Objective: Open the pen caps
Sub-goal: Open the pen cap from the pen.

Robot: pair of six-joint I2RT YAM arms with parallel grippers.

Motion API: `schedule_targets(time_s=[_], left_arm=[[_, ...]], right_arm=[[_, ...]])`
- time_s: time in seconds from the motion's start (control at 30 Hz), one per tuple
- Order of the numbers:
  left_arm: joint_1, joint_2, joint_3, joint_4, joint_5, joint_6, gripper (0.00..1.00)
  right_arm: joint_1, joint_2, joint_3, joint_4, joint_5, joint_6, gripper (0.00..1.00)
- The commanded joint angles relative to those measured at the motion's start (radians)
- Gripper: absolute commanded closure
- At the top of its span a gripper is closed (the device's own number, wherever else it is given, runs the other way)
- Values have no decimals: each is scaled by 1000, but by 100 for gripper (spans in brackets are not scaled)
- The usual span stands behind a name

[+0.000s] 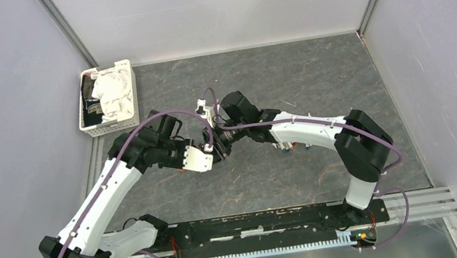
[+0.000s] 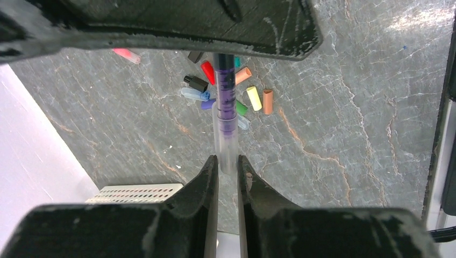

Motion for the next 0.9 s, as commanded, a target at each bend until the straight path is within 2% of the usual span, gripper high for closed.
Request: schedule_targets(time_s=[0.0,0.13,0.17,0.2,0.23,0.27,0.3,0.4,0.5,0.57,0.7,0.87], left_arm=[[-11,-2,21,-14,-3,54,98],[-19,7,32,-27,14,40,98],[-20,11,36,-33,25,30,95],[-21,17,44,-40,39,15,81],[-21,23,52,-51,60,-1,60],[-21,28,58,-61,78,-14,47],[-21,32,63,-68,92,-24,40],[-21,31,65,-65,121,-41,31],[-21,30,59,-43,134,-56,32],[-21,37,60,-41,143,-60,36],[-21,53,65,-48,169,-71,61],[-21,62,53,-64,172,-59,86]], right_arm=[[4,24,51,76,-57,23,71],[5,22,35,127,-77,42,95],[4,19,26,141,-78,44,100],[5,10,12,166,-85,46,100],[3,0,-9,195,-91,54,100],[1,-9,-30,223,-99,61,100],[-1,-17,-48,242,-107,65,100],[-9,-43,-99,292,-126,82,100],[-14,-64,-143,340,-138,108,100],[-16,-66,-151,341,-139,110,100],[-20,-68,-160,364,-136,126,100],[-17,-58,-160,442,-139,174,100]])
